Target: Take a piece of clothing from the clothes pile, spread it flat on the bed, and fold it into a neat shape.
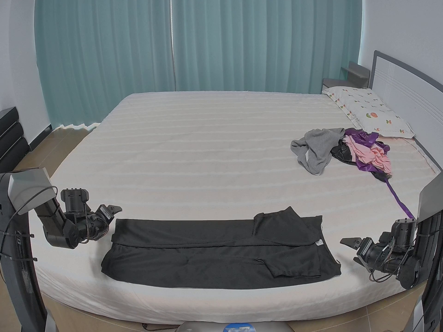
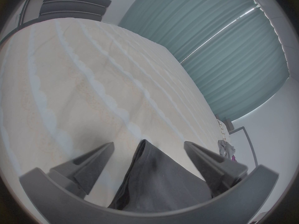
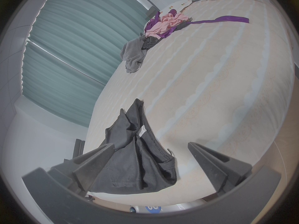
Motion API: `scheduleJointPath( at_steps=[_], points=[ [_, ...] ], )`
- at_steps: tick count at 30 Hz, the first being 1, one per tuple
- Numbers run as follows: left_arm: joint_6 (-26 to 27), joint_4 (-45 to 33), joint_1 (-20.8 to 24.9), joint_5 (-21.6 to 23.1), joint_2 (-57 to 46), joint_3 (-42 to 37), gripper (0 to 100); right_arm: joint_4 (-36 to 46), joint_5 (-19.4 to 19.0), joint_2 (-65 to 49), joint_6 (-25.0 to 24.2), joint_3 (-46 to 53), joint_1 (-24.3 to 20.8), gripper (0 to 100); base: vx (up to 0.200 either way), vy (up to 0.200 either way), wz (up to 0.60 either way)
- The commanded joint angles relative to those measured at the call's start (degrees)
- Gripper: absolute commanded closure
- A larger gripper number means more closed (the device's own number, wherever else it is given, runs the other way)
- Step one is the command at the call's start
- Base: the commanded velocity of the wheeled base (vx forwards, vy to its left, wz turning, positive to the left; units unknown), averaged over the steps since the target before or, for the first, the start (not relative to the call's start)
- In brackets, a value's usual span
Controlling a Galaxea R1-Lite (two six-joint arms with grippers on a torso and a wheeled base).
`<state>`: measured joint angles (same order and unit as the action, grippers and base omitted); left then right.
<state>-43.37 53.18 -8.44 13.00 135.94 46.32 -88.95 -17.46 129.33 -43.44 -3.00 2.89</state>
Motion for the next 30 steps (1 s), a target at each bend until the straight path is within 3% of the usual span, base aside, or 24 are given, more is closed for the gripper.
scheduleJointPath(
  at_steps=[1, 3, 4, 6, 9, 11, 12, 21, 30],
  points=[
    [-0.66, 0.26, -2.55, 3.26, -6.12, -4.93, 0, -0.78, -0.12, -0.13, 0.02, 0.19, 0.01, 0, 0.0, 0.0, 0.0],
    [-0.4, 0.7, -3.61, 8.8, -9.37, -9.5, 0, -0.78, -0.38, 0.05, 0.02, 0.27, 0.01, 0, 0.0, 0.0, 0.0],
    [-0.4, 0.79, -3.78, 9.15, -9.55, -9.76, 0, -0.78, -0.38, 0.05, 0.02, 0.27, 0.01, 0, 0.0, 0.0, 0.0],
    [0.13, 1.93, -5.28, 15.83, -12.89, -14.07, 0, -0.78, -0.56, 0.05, 0.02, 0.27, 0.01, 0, 0.0, 0.0, 0.0],
    [4.35, 1.67, -5.8, 19.44, -13.77, -16.18, 0, -0.78, -0.56, 0.05, 0.02, 0.54, -0.16, 0, 0.0, 0.0, 0.0],
    [7.87, 1.58, -6.15, 19.7, -13.51, -16.62, 0, -0.78, -0.56, 0.05, -0.07, 0.8, -0.52, 0, 0.0, 0.0, 0.0],
    [14.9, 1.58, -6.59, 19.79, -10.52, -17.41, 0, -0.78, -0.56, -0.04, -0.07, 1.24, -0.78, 0, 0.0, 0.0, 0.0],
    [29.05, 1.76, -6.94, 19.88, -7.09, -21.63, 0, -0.78, -0.56, 0.13, -0.07, 1.24, -0.87, 0, 0.0, 0.0, 0.0],
    [31.68, 2.28, -8.18, 19.88, -7.27, -24.35, 0, -0.78, -0.56, 0.22, -0.07, 1.24, -0.87, 0, 0.0, 0.0, 0.0]
  ],
)
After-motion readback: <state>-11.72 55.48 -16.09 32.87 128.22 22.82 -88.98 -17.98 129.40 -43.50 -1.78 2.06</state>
